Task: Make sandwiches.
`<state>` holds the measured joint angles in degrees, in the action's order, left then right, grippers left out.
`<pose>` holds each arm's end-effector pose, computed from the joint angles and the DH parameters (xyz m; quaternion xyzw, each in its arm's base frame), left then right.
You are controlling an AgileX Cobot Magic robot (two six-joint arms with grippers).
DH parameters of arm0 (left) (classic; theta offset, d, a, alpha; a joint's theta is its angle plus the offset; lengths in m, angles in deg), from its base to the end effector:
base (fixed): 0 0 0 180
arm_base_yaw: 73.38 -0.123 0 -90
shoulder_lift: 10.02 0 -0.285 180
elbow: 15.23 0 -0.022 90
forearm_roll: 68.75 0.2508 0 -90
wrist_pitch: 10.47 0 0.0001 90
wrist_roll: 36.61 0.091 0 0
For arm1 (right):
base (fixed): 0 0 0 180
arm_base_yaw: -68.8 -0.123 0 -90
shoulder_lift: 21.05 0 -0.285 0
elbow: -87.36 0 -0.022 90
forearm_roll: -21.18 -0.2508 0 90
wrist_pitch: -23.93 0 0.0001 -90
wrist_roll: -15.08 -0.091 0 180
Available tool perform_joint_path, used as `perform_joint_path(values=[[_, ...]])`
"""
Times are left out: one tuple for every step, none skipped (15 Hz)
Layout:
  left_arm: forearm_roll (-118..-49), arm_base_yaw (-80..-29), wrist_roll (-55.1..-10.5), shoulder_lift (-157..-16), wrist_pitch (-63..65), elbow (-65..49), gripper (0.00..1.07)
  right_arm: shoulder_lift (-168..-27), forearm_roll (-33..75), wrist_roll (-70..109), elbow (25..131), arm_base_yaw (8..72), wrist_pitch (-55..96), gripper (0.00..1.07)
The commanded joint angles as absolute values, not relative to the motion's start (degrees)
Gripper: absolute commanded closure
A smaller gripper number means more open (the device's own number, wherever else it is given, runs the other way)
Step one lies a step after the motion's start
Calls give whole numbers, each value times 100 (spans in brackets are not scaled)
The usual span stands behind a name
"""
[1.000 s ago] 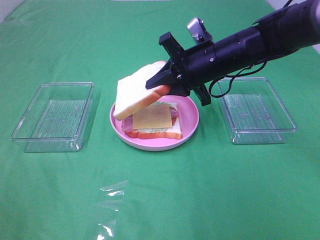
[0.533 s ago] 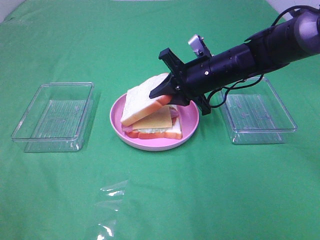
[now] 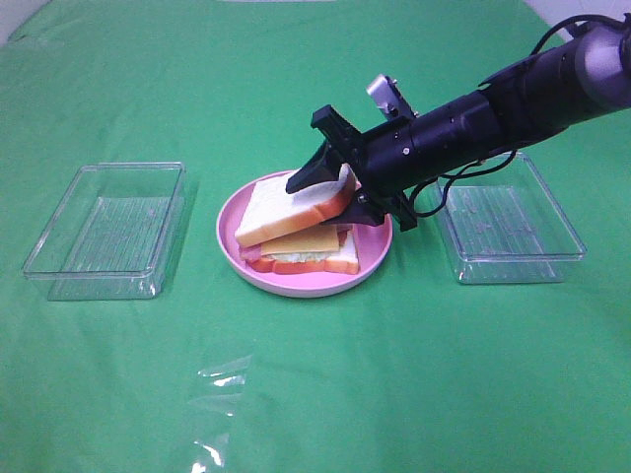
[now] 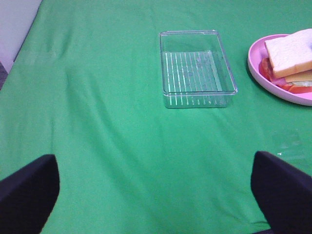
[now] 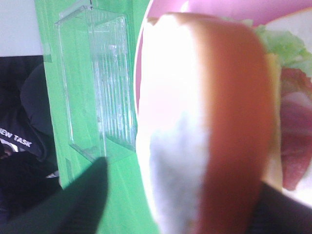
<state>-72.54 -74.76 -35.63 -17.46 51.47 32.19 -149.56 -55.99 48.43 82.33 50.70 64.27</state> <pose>-0.0090 -0.0055 0.2813 -0.0009 0.8513 -0.0222 0.5243 0.3772 0.1838 0.1320 0.0694 0.8999 0.4192 0.0982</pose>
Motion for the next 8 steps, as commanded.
perform_joint_path(values=[[-7305, -7493, -3586, -1643, 5135, 3236, 6, -14635, -5130, 4952, 8245, 5075, 6393, 21], [-7305, -7493, -3586, -1643, 5135, 3236, 6, -14481, -4643, 4826, 8245, 5087, 6364, 21], [-7305, -7493, -3586, -1643, 5135, 3236, 6, -14303, -4121, 4528, 8245, 5150, 6347, 21], [-7305, -7493, -3586, -1643, 5135, 3236, 6, -14120, -3468, 4115, 8245, 5224, 6364, 21], [-7305, -7493, -3586, -1643, 5135, 3236, 6, -13959, -2952, 3703, 8245, 5293, 6427, 21], [-7305, -7487, -3586, -1643, 5135, 3236, 6, -13753, -2408, 3325, 8245, 5390, 6444, 21], [-7305, -7482, -3586, -1643, 5135, 3236, 6, -13512, -1847, 2952, 8245, 5408, 6444, 21], [-7311, -7476, -3586, -1643, 5135, 3236, 6, -13266, -1337, 2637, 8245, 5408, 6398, 21]])
